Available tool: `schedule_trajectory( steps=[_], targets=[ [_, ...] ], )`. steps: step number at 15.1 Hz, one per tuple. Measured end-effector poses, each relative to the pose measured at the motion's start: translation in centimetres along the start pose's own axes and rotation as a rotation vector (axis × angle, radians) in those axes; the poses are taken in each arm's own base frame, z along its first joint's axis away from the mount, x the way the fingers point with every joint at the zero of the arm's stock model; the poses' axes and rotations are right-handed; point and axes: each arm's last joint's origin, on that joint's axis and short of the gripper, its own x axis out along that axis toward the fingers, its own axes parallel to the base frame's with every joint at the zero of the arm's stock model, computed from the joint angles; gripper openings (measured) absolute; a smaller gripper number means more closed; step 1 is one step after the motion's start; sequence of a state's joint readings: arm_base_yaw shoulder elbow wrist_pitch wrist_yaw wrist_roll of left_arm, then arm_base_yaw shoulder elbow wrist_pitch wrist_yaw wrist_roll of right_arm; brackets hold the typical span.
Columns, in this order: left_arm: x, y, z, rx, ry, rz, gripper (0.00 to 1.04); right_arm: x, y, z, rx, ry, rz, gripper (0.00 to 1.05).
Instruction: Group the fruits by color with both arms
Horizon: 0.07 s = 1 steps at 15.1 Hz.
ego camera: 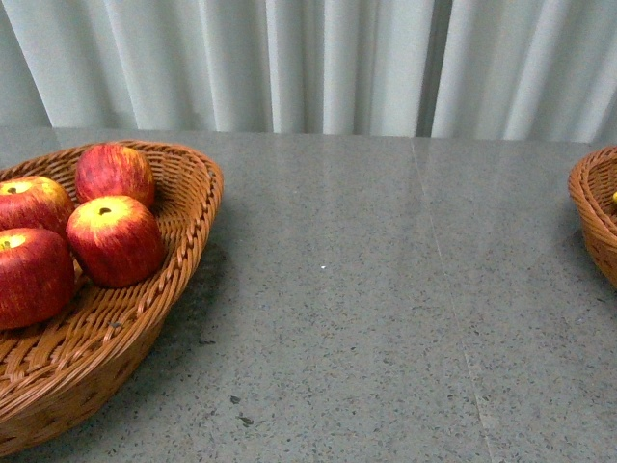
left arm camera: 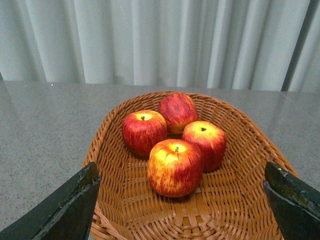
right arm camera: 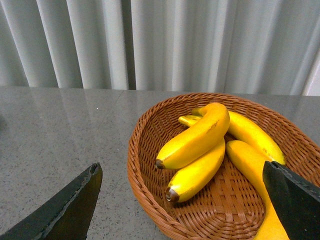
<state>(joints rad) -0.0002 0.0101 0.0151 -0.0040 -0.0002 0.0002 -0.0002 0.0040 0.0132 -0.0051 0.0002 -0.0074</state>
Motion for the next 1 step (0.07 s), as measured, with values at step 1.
schedule_trajectory(
  steps=[1],
  targets=[
    [0.00,0.00,0.00,0.000,0.000,0.000,0.98,0.00,0.00,0.00,0.000,0.000,0.000,0.98]
  ],
)
